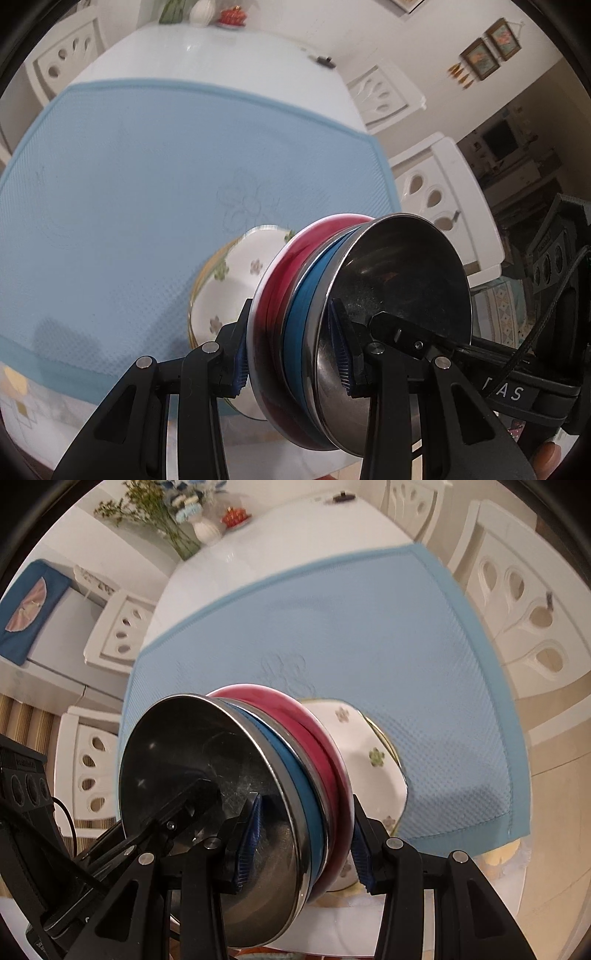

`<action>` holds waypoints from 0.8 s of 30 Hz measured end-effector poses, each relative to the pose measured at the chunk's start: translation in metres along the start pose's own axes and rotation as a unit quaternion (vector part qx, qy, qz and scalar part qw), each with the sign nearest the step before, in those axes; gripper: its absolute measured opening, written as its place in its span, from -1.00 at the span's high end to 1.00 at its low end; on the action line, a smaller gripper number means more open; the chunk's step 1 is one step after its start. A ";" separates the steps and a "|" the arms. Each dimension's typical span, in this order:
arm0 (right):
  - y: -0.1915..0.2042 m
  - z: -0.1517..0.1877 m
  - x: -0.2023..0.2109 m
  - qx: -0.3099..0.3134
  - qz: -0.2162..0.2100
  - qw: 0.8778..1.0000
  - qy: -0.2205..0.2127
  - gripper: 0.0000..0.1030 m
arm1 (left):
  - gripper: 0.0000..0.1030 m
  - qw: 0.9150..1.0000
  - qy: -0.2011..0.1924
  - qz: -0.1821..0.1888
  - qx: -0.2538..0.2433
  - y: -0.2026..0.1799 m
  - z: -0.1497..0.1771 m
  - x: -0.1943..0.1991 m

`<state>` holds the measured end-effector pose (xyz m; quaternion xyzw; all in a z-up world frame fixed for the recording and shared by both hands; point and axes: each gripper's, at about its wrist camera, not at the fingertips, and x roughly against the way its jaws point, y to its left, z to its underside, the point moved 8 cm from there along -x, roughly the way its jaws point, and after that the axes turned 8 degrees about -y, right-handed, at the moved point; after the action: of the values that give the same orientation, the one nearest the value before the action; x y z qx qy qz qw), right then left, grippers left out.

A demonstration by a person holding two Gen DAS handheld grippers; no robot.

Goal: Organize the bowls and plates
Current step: 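Lift the bowl stack and lower it onto the plate stack with both tools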

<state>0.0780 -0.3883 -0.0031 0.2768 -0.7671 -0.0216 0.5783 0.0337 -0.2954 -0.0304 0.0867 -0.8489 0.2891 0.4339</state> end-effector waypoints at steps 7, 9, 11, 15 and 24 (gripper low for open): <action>-0.017 0.006 -0.022 0.013 -0.002 0.999 0.034 0.14 | 0.34 1.000 0.021 -0.010 0.012 0.001 0.022 -0.017; -0.019 0.007 -0.028 0.014 -0.004 0.999 0.044 0.14 | 0.34 0.999 0.025 -0.015 0.016 0.003 0.025 -0.020; -0.020 0.009 -0.033 0.012 -0.008 0.999 0.052 0.14 | 0.34 0.999 0.024 -0.021 0.025 0.007 0.027 -0.023; -0.019 0.011 -0.045 0.017 -0.011 0.997 0.069 0.14 | 0.34 0.999 0.029 -0.029 0.034 0.015 0.029 -0.030; -0.022 0.015 -0.053 0.009 -0.026 0.996 0.080 0.14 | 0.35 0.998 0.021 -0.037 0.036 0.018 0.028 -0.033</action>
<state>0.0828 -0.3877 -0.0621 0.3027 -0.7109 -0.0078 0.6348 0.0274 -0.3000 -0.0762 0.1277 -0.8249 0.3052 0.4584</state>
